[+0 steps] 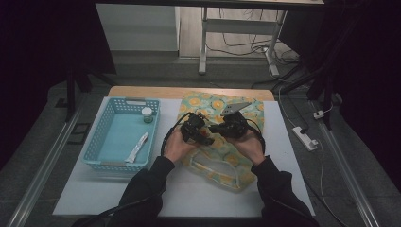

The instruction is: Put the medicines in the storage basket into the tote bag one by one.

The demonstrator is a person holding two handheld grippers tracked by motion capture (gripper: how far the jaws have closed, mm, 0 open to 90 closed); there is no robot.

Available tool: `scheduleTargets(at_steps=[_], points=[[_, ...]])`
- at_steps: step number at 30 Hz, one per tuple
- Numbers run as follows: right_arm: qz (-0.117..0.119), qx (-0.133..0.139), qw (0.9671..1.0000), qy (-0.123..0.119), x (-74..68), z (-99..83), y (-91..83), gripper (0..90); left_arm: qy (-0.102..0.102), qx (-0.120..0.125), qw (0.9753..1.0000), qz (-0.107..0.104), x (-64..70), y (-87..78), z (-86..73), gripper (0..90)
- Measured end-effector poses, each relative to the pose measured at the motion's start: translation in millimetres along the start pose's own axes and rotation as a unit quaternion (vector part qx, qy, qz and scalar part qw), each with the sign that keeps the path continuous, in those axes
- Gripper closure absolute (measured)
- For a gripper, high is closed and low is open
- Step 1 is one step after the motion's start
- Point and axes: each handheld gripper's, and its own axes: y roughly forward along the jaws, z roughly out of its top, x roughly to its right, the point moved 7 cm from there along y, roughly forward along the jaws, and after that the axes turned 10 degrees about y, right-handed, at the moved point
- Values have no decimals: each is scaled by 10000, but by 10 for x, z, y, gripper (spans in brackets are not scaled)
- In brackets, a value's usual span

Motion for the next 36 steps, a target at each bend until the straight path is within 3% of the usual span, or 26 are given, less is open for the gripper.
scheduleTargets(at_steps=[18, 36], points=[[5, -103, 9999, 22, 8, -45, 62, 900, -152, 25, 9987, 491, -178, 168, -17, 193], [27, -45, 10000, 79, 34, -40, 30, 900, -81, 195, 9998, 47, -28, -70, -98, 88]])
